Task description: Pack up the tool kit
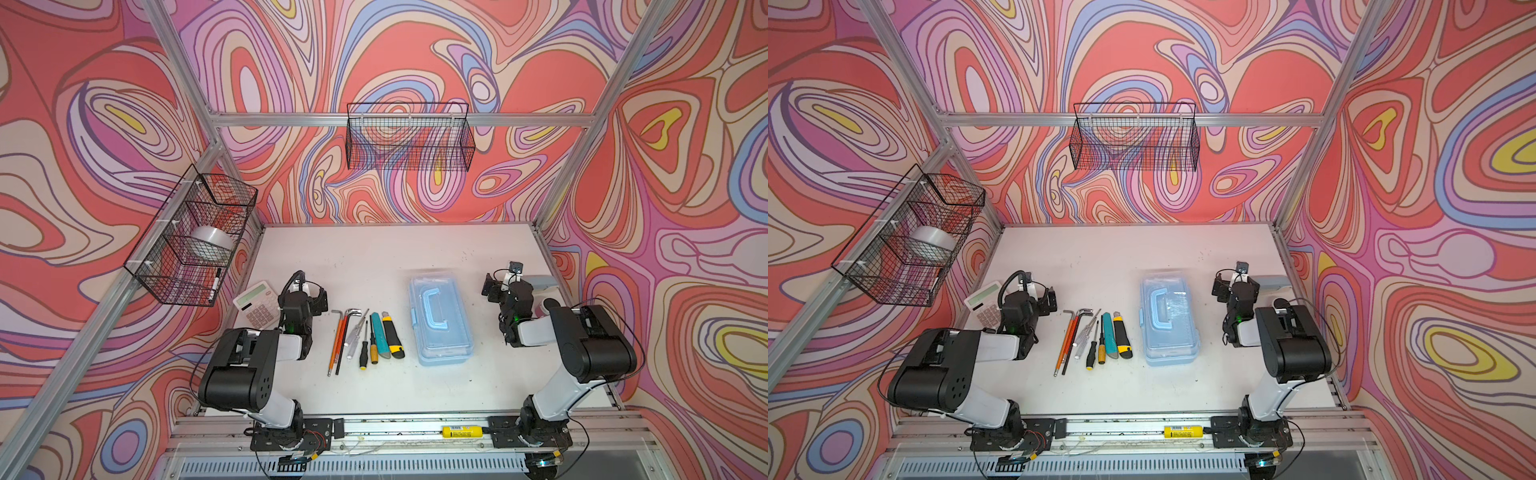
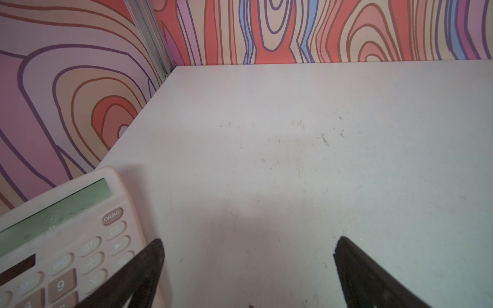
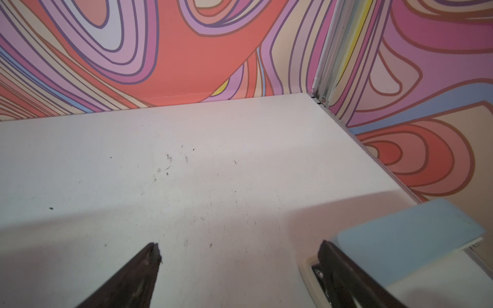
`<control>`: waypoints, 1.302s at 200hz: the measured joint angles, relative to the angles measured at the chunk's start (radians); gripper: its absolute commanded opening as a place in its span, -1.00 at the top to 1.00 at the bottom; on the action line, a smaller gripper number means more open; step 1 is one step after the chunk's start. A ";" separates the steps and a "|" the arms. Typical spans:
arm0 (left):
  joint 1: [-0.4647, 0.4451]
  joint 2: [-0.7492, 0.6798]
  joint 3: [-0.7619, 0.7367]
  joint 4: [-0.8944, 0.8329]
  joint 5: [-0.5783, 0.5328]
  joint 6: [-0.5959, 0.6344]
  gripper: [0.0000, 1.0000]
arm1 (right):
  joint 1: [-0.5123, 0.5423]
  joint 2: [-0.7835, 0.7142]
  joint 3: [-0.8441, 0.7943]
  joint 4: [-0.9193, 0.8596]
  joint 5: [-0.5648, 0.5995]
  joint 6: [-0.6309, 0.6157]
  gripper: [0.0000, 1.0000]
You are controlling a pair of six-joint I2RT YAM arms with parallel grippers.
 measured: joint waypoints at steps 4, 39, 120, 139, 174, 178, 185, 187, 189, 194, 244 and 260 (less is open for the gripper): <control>0.000 0.000 0.000 0.000 0.000 0.000 -1.00 | 0.000 0.000 0.000 0.000 0.000 0.000 -0.97; 0.000 0.000 0.000 0.000 0.000 0.000 -1.00 | 0.000 0.000 0.000 0.000 0.000 0.000 -0.97; 0.000 0.000 0.000 0.000 0.000 0.000 -1.00 | 0.000 0.000 0.000 -0.001 -0.034 -0.012 -0.97; 0.000 0.000 0.000 0.000 0.000 0.000 -1.00 | 0.000 -0.014 0.011 -0.051 -0.032 -0.015 -0.97; 0.004 0.000 0.000 -0.002 0.005 0.000 -1.00 | 0.032 -0.076 0.162 -0.279 0.050 -0.019 -0.97; 0.006 0.000 0.000 -0.002 0.006 -0.001 -1.00 | 0.042 -0.082 0.177 -0.296 0.069 -0.019 -0.97; 0.008 0.000 0.000 -0.002 0.008 -0.001 -1.00 | 0.061 -0.093 0.208 -0.336 0.099 -0.015 -0.97; 0.009 0.000 0.000 -0.002 0.008 -0.001 -1.00 | 0.067 -0.097 0.220 -0.352 0.106 -0.008 -0.97; 0.009 0.000 0.000 -0.002 0.008 -0.001 -1.00 | 0.073 -0.100 0.233 -0.377 0.114 -0.003 -0.97; 0.009 0.000 0.000 -0.002 0.008 -0.002 -1.00 | 0.081 -0.105 0.255 -0.409 0.123 0.010 -0.97; -0.010 -0.057 0.048 -0.153 -0.061 -0.011 -1.00 | 0.249 -0.130 0.453 -0.752 0.299 0.073 -0.97; -0.029 -0.124 0.096 -0.241 -0.108 -0.012 -1.00 | 0.300 -0.145 0.499 -0.859 0.327 0.101 -0.97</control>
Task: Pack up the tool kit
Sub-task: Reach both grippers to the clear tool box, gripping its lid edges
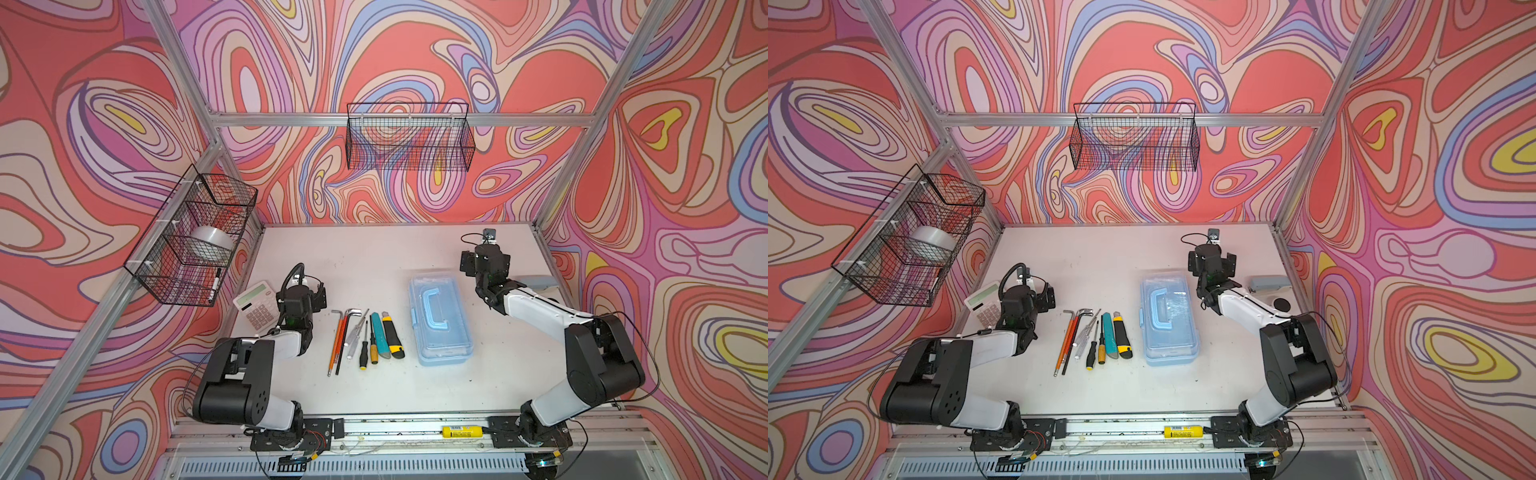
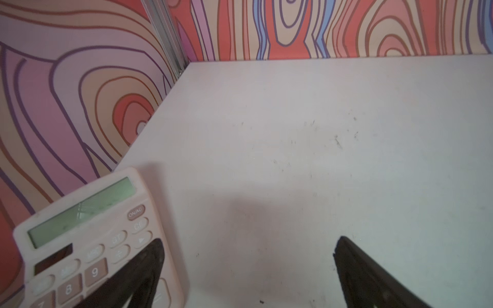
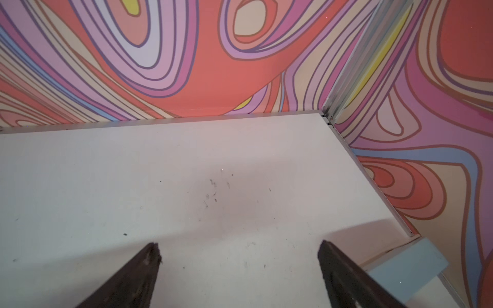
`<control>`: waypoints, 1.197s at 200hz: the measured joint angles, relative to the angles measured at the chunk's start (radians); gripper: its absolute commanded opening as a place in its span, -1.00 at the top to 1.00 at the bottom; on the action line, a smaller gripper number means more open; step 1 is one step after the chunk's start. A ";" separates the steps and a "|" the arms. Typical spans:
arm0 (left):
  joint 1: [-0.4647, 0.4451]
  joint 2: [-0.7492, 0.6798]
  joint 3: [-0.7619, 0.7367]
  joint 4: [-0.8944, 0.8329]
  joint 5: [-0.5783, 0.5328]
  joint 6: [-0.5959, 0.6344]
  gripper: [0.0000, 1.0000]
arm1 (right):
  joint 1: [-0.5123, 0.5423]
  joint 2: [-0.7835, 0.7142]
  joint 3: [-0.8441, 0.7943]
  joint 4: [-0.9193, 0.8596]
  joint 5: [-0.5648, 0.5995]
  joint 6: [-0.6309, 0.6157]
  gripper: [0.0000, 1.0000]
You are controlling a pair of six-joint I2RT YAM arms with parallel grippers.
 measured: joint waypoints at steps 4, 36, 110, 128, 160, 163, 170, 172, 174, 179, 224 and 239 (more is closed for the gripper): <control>-0.004 -0.023 0.008 -0.009 -0.011 0.000 -1.00 | 0.009 -0.010 0.004 -0.022 0.003 0.009 -0.97; -0.008 -0.215 0.027 -0.114 -0.074 -0.087 -1.00 | 0.087 -0.123 0.034 -0.220 0.022 0.091 -0.96; -0.032 -0.312 0.226 -0.497 0.337 -0.460 -0.79 | 0.180 -0.292 0.233 -0.572 -0.242 0.276 -0.60; -0.082 -0.280 0.227 -0.532 0.459 -0.520 -0.67 | 0.195 -0.285 0.278 -0.639 -0.345 0.302 -0.53; -0.214 -0.242 0.227 -0.590 0.564 -0.564 -0.70 | 0.258 -0.235 0.302 -0.711 -0.488 0.344 -0.45; -0.230 -0.239 0.227 -0.595 0.570 -0.566 -0.70 | 0.265 -0.227 0.302 -0.716 -0.496 0.345 -0.43; -0.258 -0.233 0.229 -0.605 0.585 -0.573 -0.69 | 0.280 -0.207 0.300 -0.725 -0.512 0.355 -0.39; -0.263 -0.231 0.229 -0.607 0.588 -0.573 -0.69 | 0.283 -0.203 0.299 -0.725 -0.517 0.355 -0.38; -0.269 -0.230 0.229 -0.608 0.589 -0.574 -0.69 | 0.288 -0.196 0.295 -0.727 -0.521 0.360 -0.37; -0.283 -0.224 0.229 -0.610 0.599 -0.579 -0.67 | 0.296 -0.185 0.288 -0.727 -0.531 0.365 -0.34; -0.357 -0.146 0.230 -0.592 0.651 -0.618 -0.45 | 0.314 -0.154 0.207 -0.744 -0.586 0.422 -0.07; -0.398 -0.098 0.242 -0.586 0.660 -0.628 -0.39 | 0.314 -0.154 0.191 -0.738 -0.597 0.437 -0.07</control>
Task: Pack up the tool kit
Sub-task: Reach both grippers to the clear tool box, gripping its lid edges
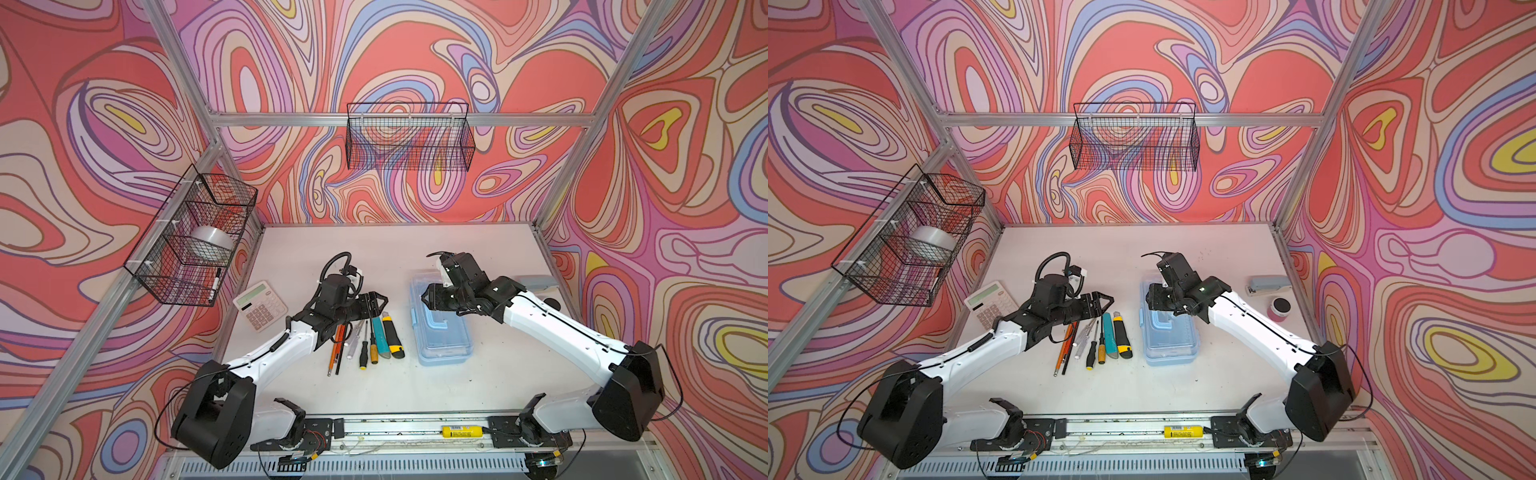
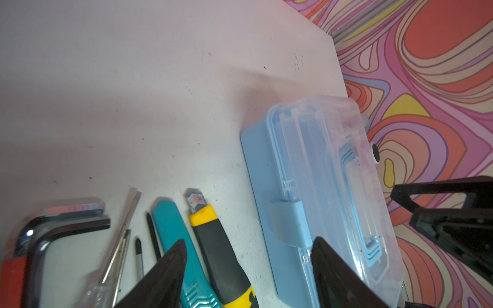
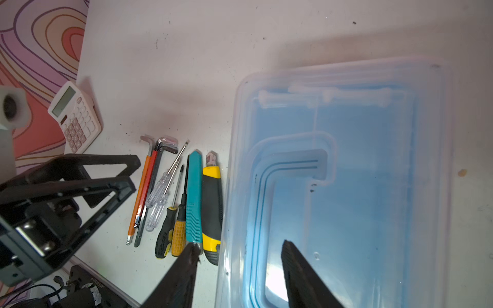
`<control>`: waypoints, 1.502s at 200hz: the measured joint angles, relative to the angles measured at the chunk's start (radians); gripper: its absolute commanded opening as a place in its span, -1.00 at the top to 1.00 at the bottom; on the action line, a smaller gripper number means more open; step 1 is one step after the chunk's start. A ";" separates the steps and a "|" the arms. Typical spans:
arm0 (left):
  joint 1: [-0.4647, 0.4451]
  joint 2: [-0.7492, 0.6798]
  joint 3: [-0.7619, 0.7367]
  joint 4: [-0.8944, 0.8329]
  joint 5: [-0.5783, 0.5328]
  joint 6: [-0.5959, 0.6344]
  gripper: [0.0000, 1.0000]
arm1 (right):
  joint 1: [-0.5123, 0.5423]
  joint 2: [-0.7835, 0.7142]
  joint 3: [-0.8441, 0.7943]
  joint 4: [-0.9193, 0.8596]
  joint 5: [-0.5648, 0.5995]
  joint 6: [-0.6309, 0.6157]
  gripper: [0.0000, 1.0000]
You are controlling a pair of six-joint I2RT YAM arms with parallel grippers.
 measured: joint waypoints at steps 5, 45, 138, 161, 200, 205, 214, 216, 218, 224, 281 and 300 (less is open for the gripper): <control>-0.010 0.012 0.004 0.005 0.000 -0.001 -0.37 | 0.000 0.000 -0.007 0.004 -0.006 0.004 -0.07; -0.074 0.122 0.068 0.035 0.007 -0.012 -0.32 | 0.000 0.002 -0.072 0.029 -0.064 0.050 -0.07; -0.112 0.215 0.135 0.050 0.006 -0.011 -0.34 | -0.002 0.006 -0.129 0.124 -0.116 0.095 -0.06; -0.121 0.249 0.151 0.073 0.010 -0.012 -0.34 | -0.017 0.006 -0.151 0.178 -0.156 0.097 -0.05; -0.127 0.292 0.167 0.079 0.006 -0.012 -0.35 | -0.079 -0.005 -0.213 0.296 -0.275 0.100 0.00; -0.128 0.296 0.169 0.079 0.006 -0.012 -0.34 | -0.085 -0.006 -0.219 0.306 -0.286 0.101 0.00; -0.129 0.302 0.174 0.079 0.007 -0.012 -0.35 | -0.102 -0.008 -0.233 0.332 -0.316 0.103 0.00; -0.129 0.303 0.174 0.079 0.007 -0.012 -0.34 | -0.105 -0.009 -0.236 0.335 -0.320 0.103 0.00; -0.129 0.304 0.174 0.079 0.007 -0.012 -0.34 | -0.107 -0.009 -0.238 0.341 -0.326 0.106 0.00; -0.129 0.307 0.176 0.080 0.007 -0.012 -0.35 | -0.117 -0.009 -0.248 0.358 -0.346 0.108 0.01; -0.142 0.332 0.180 0.083 -0.001 -0.019 -0.35 | -0.158 0.013 -0.288 0.481 -0.453 0.134 0.05; -0.143 0.333 0.180 0.084 -0.003 -0.024 -0.35 | -0.164 0.028 -0.292 0.520 -0.474 0.154 0.08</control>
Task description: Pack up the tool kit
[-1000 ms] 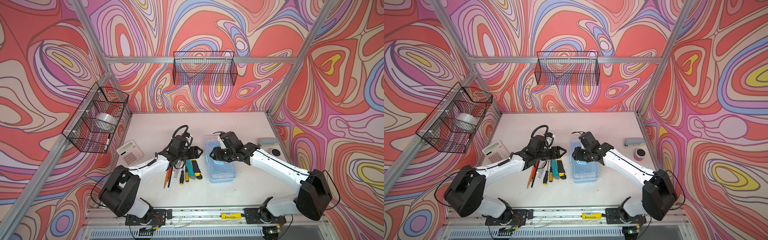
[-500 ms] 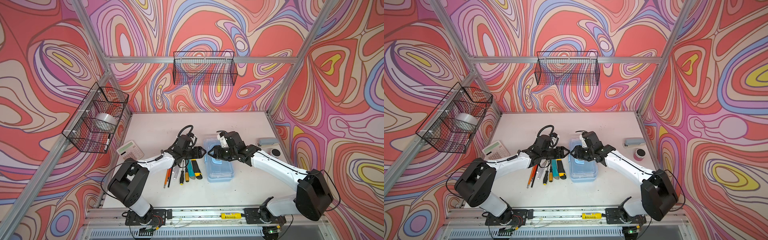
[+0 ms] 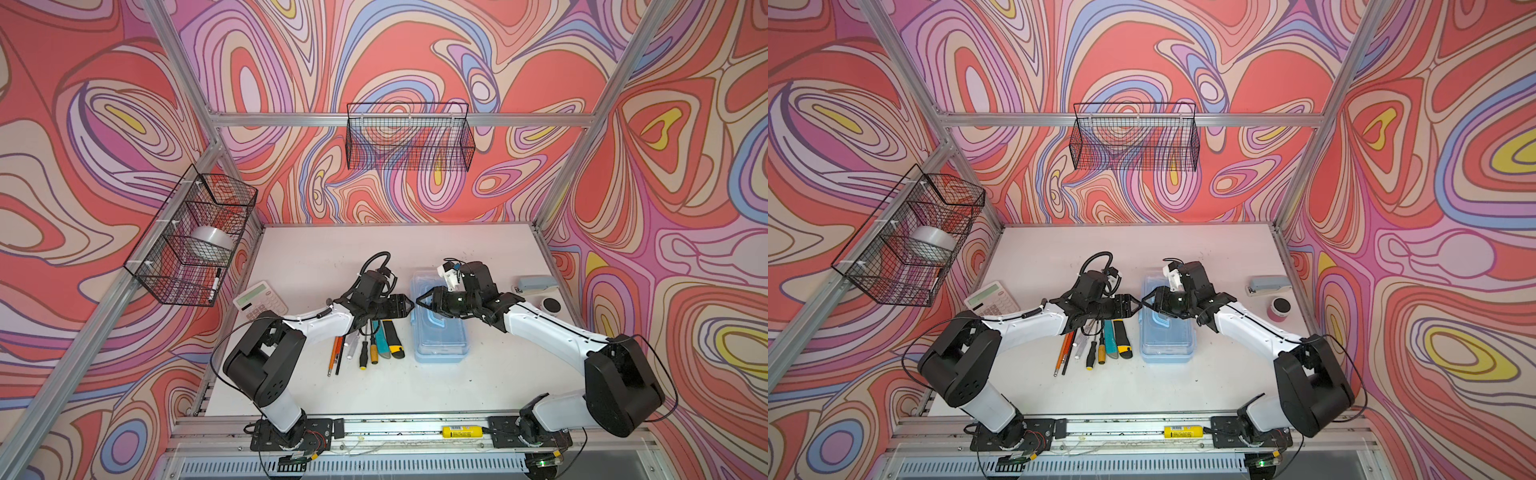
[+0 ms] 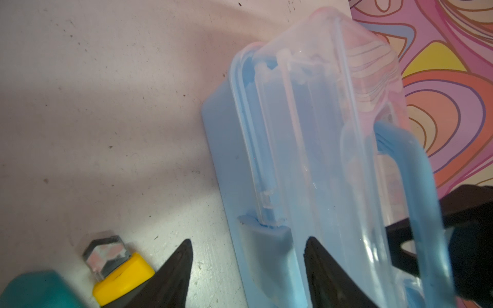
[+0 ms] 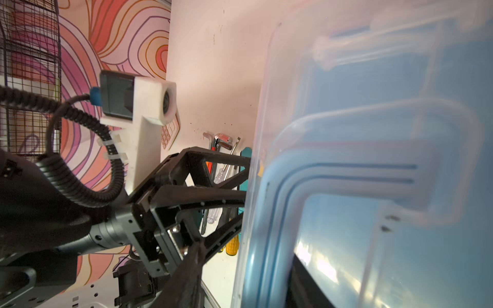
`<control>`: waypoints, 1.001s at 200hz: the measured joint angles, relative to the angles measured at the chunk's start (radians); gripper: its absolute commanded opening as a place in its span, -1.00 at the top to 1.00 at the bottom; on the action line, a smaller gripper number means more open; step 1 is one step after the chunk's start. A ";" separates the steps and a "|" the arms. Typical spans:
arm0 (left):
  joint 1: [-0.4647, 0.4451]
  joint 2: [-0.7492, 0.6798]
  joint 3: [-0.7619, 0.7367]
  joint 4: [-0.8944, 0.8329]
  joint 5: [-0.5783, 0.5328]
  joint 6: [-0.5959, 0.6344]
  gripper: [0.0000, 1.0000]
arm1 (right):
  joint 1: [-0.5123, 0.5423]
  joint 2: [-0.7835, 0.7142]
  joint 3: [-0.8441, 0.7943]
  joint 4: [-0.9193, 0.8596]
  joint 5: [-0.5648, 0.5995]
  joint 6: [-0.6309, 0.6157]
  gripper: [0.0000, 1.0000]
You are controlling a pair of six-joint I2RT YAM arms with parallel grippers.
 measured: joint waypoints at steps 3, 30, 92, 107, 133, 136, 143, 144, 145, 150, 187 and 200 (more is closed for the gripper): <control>0.000 0.000 0.000 0.000 0.000 -0.002 -0.35 | -0.001 0.002 -0.001 0.005 -0.002 0.003 0.09; -0.002 0.005 0.000 0.000 -0.008 -0.002 -0.36 | -0.008 0.015 -0.006 0.037 -0.021 0.032 0.18; -0.010 0.003 0.021 -0.045 -0.036 0.043 -0.39 | -0.037 0.016 -0.032 0.081 -0.055 0.029 0.40; -0.012 -0.004 0.028 -0.051 -0.037 0.051 -0.39 | -0.045 0.016 -0.036 0.089 -0.056 0.026 0.75; -0.022 -0.040 0.029 -0.056 -0.039 0.059 -0.39 | -0.055 0.019 -0.044 0.089 -0.071 0.032 1.00; -0.023 -0.046 0.028 -0.056 -0.042 0.059 -0.39 | -0.058 0.019 -0.044 0.089 -0.072 0.031 1.00; -0.024 -0.062 0.026 -0.054 -0.043 0.059 -0.39 | -0.061 0.019 -0.044 0.089 -0.078 0.032 1.00; -0.024 -0.064 0.026 -0.054 -0.043 0.059 -0.40 | -0.062 0.019 -0.044 0.089 -0.080 0.032 1.00; -0.024 -0.066 0.026 -0.053 -0.043 0.059 -0.40 | -0.063 0.019 -0.044 0.089 -0.080 0.032 1.00; -0.024 -0.079 0.024 -0.051 -0.044 0.059 -0.39 | -0.067 0.019 -0.044 0.089 -0.085 0.031 1.00; -0.018 -0.171 -0.005 -0.035 -0.040 0.058 -0.41 | -0.101 0.016 -0.063 0.134 -0.141 0.052 1.00; -0.008 -0.192 -0.019 -0.027 -0.028 0.051 -0.41 | -0.119 0.011 -0.074 0.161 -0.163 0.068 1.00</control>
